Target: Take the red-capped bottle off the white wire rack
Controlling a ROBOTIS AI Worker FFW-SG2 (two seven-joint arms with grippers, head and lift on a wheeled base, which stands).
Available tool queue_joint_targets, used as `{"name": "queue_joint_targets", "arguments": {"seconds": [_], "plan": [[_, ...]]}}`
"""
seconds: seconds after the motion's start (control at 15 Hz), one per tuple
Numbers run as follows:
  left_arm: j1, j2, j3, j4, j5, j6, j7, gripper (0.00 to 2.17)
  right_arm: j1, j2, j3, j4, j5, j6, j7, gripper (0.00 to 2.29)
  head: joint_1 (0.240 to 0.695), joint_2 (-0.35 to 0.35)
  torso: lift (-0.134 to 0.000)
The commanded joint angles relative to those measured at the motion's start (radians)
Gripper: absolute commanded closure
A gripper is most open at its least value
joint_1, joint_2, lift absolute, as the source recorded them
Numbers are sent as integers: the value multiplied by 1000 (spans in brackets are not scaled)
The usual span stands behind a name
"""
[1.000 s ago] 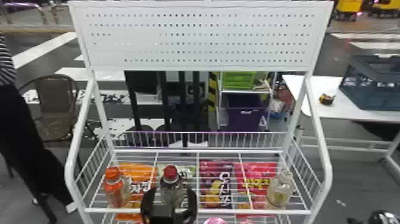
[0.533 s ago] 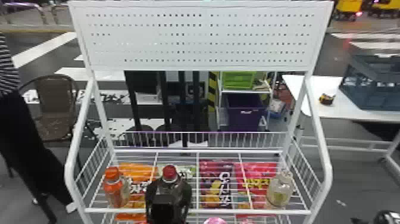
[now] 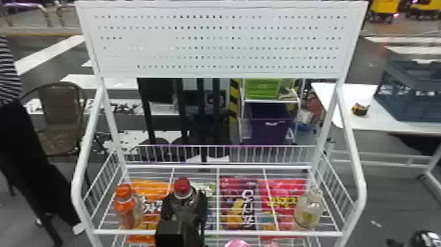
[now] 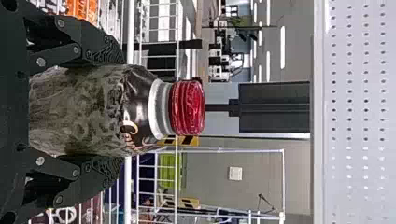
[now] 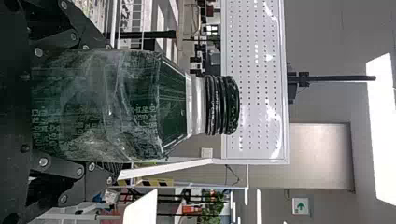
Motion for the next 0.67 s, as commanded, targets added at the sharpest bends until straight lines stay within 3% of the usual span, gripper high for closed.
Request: {"name": "queue_joint_targets", "arguments": {"seconds": [0.0,0.13,0.47,0.6], "plan": [[103,45,13,-203,-7,113,0,2145,1,0,0,0,0,0,2,1190,499,0,0],[195,90,39,-336,-13,135,4,2145,-1,0,0,1,-2,0,2,1190,499,0,0],[465,123,219,-589,-28,120,-39,2145,-9,0,6,8,-2,0,2,1190,499,0,0],[543,122,308,-657,-22,110,-77,2145,-9,1,8,11,0,0,2,1190,499,0,0]]}}
